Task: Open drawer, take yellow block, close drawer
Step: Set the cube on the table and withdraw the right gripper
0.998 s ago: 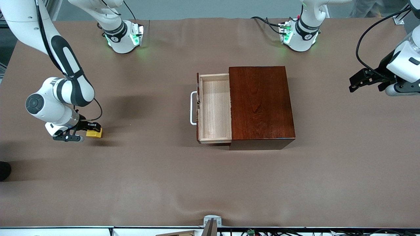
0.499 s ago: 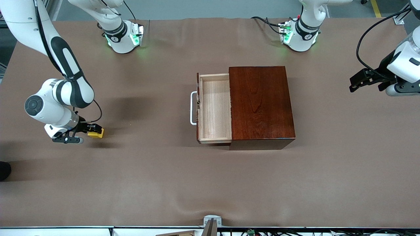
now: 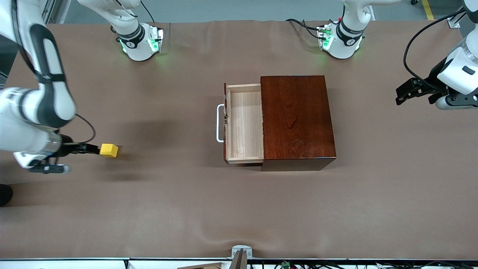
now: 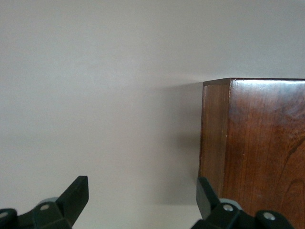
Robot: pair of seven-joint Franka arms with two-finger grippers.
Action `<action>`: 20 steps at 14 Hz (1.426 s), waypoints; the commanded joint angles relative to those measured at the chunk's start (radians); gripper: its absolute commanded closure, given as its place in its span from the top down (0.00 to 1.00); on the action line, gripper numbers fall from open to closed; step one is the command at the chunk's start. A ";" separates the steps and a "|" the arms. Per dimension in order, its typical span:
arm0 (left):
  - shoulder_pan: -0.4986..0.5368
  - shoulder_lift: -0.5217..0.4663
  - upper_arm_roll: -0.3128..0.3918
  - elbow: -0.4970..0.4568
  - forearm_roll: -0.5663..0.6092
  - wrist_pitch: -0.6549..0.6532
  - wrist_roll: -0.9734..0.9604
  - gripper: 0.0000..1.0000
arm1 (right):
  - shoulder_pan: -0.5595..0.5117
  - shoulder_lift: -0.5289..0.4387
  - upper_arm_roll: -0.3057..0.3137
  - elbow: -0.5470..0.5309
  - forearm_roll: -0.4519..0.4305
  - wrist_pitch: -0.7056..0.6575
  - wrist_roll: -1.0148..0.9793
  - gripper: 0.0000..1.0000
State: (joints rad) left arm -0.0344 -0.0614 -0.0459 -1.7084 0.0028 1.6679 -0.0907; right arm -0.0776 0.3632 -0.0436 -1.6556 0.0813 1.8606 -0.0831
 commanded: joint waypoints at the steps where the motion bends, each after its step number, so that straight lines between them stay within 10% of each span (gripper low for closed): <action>1: 0.004 0.003 -0.002 0.006 -0.021 0.013 0.019 1.00 | 0.001 -0.001 0.008 0.164 0.000 -0.190 0.048 1.00; 10: -0.001 0.075 -0.012 0.039 -0.001 0.010 0.005 1.00 | 0.067 -0.297 0.010 0.142 -0.086 -0.388 0.151 1.00; 20: -0.362 0.297 -0.045 0.205 -0.012 0.010 -0.609 1.00 | 0.068 -0.386 0.010 0.054 -0.084 -0.299 0.069 1.00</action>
State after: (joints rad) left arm -0.3355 0.1741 -0.0979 -1.5872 0.0024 1.6914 -0.5684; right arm -0.0078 0.0052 -0.0351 -1.5755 0.0102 1.5463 0.0171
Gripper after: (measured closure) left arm 0.000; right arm 0.000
